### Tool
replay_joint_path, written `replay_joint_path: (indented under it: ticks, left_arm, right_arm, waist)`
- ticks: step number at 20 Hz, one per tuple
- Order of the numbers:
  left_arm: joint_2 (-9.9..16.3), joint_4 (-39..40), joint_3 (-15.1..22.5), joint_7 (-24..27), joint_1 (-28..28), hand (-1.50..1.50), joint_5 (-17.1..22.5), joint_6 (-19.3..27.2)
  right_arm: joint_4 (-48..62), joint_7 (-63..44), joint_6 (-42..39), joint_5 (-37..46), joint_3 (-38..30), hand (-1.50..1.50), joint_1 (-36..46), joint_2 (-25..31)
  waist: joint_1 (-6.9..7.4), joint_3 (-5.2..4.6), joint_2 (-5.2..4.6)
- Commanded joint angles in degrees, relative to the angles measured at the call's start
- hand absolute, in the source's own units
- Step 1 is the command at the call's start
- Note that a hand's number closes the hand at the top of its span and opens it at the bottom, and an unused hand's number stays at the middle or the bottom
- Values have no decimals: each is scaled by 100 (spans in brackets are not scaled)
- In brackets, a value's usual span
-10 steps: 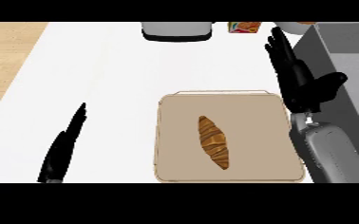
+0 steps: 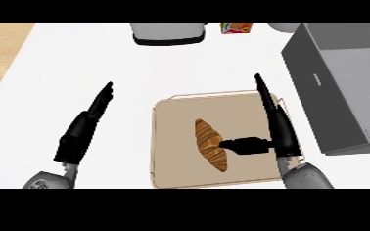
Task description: Pick the croissant from the tray and place it in the cardboard box
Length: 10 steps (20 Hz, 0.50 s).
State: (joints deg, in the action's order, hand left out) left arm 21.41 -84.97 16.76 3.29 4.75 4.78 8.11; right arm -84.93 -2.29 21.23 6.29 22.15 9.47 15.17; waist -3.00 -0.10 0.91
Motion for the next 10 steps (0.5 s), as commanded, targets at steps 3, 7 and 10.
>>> replay_joint_path:
  ticks: [3, 7, 10]
  left_arm:
    - [-189, -227, 195, -246, 308, 0, 101, -180]
    - [-108, -190, 87, -357, 534, 0, 162, -329]
    - [-129, -265, 2, -594, 698, 0, 223, -342]
  right_arm:
    - [340, 173, 919, 2547, 1228, -150, -747, 815]
    - [-407, -596, 1411, 3950, 1659, -150, -1201, 1075]
    - [-1670, -1887, 821, 4749, 1725, -150, -1338, 1242]
  waist:
    - [-12, -22, 6]
    - [-23, -19, -5]
    - [35, -22, -9]
